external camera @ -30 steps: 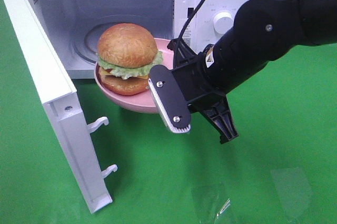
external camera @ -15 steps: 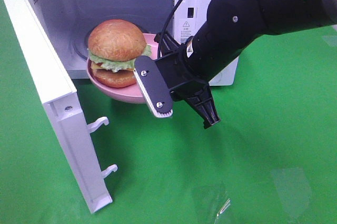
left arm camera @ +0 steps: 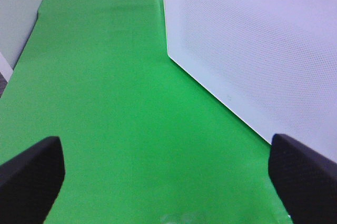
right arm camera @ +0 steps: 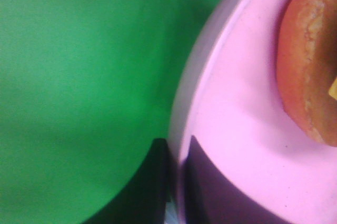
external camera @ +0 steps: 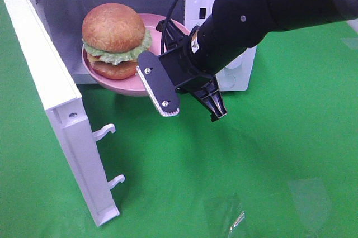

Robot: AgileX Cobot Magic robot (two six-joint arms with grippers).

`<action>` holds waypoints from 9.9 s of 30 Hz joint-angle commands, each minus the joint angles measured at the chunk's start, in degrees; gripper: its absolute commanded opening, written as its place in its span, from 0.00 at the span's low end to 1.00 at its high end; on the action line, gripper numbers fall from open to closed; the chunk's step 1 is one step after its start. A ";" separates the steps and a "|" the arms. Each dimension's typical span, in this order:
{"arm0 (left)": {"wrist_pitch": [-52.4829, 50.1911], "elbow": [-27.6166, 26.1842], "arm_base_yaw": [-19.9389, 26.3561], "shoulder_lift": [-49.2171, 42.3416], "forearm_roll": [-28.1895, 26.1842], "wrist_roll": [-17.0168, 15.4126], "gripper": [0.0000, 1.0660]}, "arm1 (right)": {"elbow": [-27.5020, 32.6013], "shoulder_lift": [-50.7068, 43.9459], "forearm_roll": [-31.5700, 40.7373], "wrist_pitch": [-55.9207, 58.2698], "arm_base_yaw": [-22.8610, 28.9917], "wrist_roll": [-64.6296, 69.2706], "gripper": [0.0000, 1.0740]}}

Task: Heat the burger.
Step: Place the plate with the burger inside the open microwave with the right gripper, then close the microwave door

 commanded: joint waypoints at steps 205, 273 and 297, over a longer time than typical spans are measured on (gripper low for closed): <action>0.06 0.17 0.23 -0.34 -0.11 0.06 0.92 | 32.43 -73.11 5.33 38.27 -20.51 84.45 0.71; 0.06 0.17 0.23 -0.29 -0.17 0.06 0.92 | 38.10 -107.37 5.84 39.13 -32.54 86.00 0.71; -22.23 -1.09 0.23 -0.29 2.81 -4.76 0.07 | 38.10 -107.37 5.84 39.13 -32.54 86.00 0.71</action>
